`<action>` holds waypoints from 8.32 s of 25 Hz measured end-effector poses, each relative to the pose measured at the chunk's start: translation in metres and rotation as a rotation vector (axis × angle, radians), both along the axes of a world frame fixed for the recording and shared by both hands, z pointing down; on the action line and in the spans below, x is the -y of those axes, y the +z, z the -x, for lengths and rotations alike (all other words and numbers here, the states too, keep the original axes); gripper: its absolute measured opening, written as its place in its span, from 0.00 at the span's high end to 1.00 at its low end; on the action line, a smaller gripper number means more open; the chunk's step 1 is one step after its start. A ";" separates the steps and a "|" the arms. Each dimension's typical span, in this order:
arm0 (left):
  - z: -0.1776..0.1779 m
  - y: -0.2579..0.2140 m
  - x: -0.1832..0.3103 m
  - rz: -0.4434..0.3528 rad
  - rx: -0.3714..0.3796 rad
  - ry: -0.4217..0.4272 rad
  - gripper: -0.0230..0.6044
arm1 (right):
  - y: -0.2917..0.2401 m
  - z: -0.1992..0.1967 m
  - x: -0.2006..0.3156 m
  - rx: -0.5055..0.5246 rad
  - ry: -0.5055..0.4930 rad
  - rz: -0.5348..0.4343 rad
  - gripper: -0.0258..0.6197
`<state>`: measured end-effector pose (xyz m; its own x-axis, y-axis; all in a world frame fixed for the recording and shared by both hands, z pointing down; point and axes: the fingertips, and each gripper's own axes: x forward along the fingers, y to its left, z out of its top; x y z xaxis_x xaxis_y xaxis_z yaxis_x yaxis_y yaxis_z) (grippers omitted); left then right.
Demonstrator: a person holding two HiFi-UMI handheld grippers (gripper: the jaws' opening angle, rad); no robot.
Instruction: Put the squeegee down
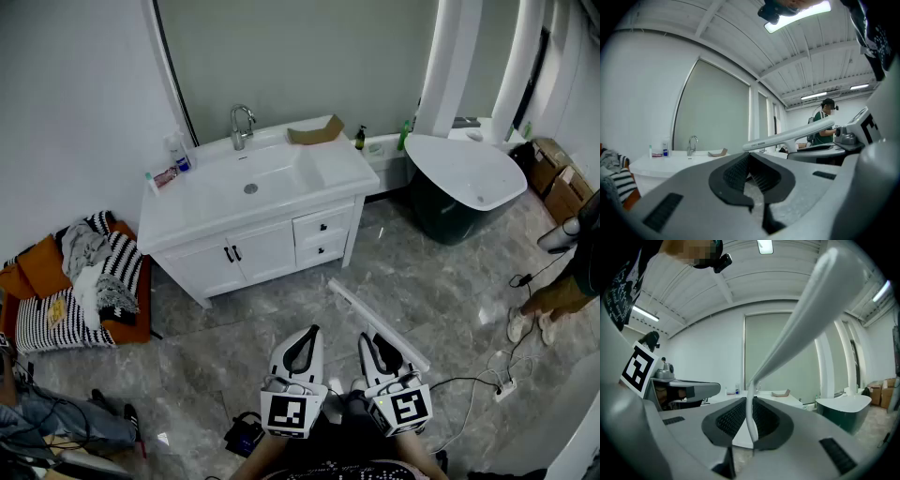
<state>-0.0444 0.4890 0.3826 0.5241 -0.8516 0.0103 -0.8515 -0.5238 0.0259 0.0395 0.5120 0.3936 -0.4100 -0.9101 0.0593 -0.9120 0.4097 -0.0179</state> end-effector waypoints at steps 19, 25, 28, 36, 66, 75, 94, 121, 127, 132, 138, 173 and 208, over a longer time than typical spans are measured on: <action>0.002 -0.008 0.003 -0.015 0.015 0.003 0.95 | -0.008 0.002 0.007 0.030 -0.039 0.000 0.87; -0.011 0.002 0.044 0.008 0.004 -0.004 0.95 | 0.010 -0.013 0.056 0.047 -0.042 0.051 0.88; -0.019 0.003 0.081 0.005 0.006 -0.016 0.95 | 0.013 -0.021 0.093 0.060 -0.066 0.052 0.88; -0.047 -0.010 0.180 0.007 -0.050 -0.033 0.96 | 0.015 -0.050 0.188 0.036 -0.085 0.065 0.88; -0.042 -0.002 0.413 0.046 -0.033 -0.026 0.96 | 0.029 -0.048 0.420 0.039 -0.059 0.168 0.88; -0.032 -0.007 0.488 0.051 -0.057 0.021 0.96 | 0.024 -0.039 0.491 0.054 -0.005 0.171 0.88; -0.016 0.022 0.557 0.157 -0.046 0.004 0.96 | 0.041 -0.040 0.564 0.071 0.025 0.232 0.88; -0.064 0.036 0.657 0.176 -0.068 -0.193 0.96 | 0.054 -0.088 0.700 0.099 -0.210 0.291 0.88; -0.063 0.034 0.668 0.180 -0.052 -0.184 0.95 | 0.058 -0.086 0.709 0.120 -0.206 0.308 0.88; -0.057 0.031 0.678 0.181 -0.052 -0.160 0.96 | 0.058 -0.083 0.716 0.148 -0.181 0.333 0.88; -0.053 0.020 0.694 0.164 -0.062 -0.140 0.96 | 0.049 -0.078 0.725 0.173 -0.168 0.343 0.88; -0.032 0.032 0.716 0.211 -0.066 -0.179 0.96 | 0.142 -0.055 0.813 0.234 -0.209 0.643 0.88; -0.038 0.043 0.746 0.234 -0.058 -0.191 0.96 | 0.231 -0.083 0.868 -0.069 -0.222 0.707 0.83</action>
<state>-0.0065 -0.2575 0.4258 0.3601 -0.9129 0.1921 -0.9275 -0.3283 0.1785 0.1229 -0.3557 0.6242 -0.5538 -0.5414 0.6325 -0.8179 0.4960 -0.2916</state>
